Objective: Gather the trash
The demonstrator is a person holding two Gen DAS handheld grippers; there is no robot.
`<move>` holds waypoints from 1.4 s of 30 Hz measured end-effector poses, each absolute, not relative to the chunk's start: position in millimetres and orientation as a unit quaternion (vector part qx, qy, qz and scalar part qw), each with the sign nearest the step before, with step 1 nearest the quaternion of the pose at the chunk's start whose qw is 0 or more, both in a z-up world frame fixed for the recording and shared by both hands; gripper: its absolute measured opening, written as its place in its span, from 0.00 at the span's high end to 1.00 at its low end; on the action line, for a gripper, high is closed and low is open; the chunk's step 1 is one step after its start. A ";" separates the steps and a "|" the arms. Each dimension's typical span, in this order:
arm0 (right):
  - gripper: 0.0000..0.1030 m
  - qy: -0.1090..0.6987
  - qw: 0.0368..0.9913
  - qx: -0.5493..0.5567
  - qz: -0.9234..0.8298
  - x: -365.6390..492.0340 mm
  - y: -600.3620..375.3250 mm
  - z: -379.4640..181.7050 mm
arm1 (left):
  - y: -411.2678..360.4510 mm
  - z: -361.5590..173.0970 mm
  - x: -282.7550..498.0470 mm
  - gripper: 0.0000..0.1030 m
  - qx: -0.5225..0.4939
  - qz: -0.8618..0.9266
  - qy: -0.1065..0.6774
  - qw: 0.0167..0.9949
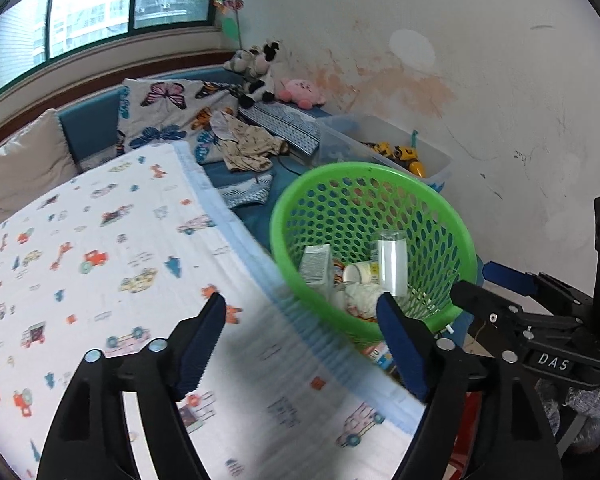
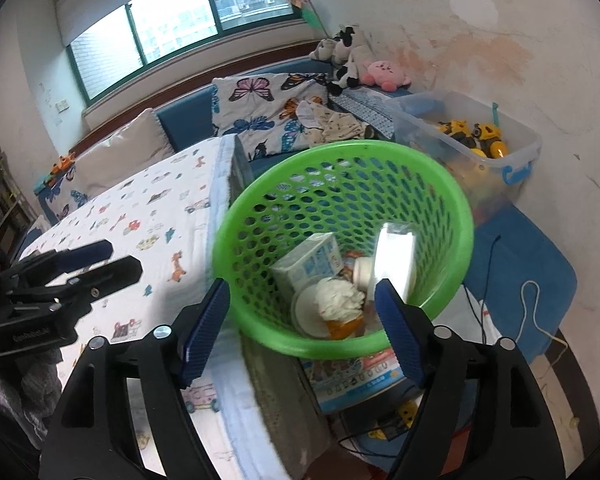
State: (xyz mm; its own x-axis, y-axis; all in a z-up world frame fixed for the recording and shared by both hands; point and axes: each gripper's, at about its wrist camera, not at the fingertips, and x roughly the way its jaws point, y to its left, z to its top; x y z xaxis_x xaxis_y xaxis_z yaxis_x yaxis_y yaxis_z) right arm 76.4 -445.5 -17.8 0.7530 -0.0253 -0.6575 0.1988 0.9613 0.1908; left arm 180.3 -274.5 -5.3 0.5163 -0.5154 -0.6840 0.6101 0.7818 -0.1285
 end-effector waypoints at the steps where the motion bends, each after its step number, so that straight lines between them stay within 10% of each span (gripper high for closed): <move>1: 0.23 0.345 0.928 0.124 -0.058 75.7 -441.2 -17.7 | -269.2 -3.8 178.6 0.23 0.063 -0.320 0.367 0.871; 14: 0.04 0.336 0.936 0.097 -0.027 66.2 -387.7 -13.5 | -183.5 13.7 156.5 0.08 0.032 -0.255 0.332 0.908; 42: 0.04 0.309 0.950 0.049 0.003 29.2 -299.4 -14.2 | -57.9 16.2 80.3 0.07 0.019 -0.125 0.288 0.949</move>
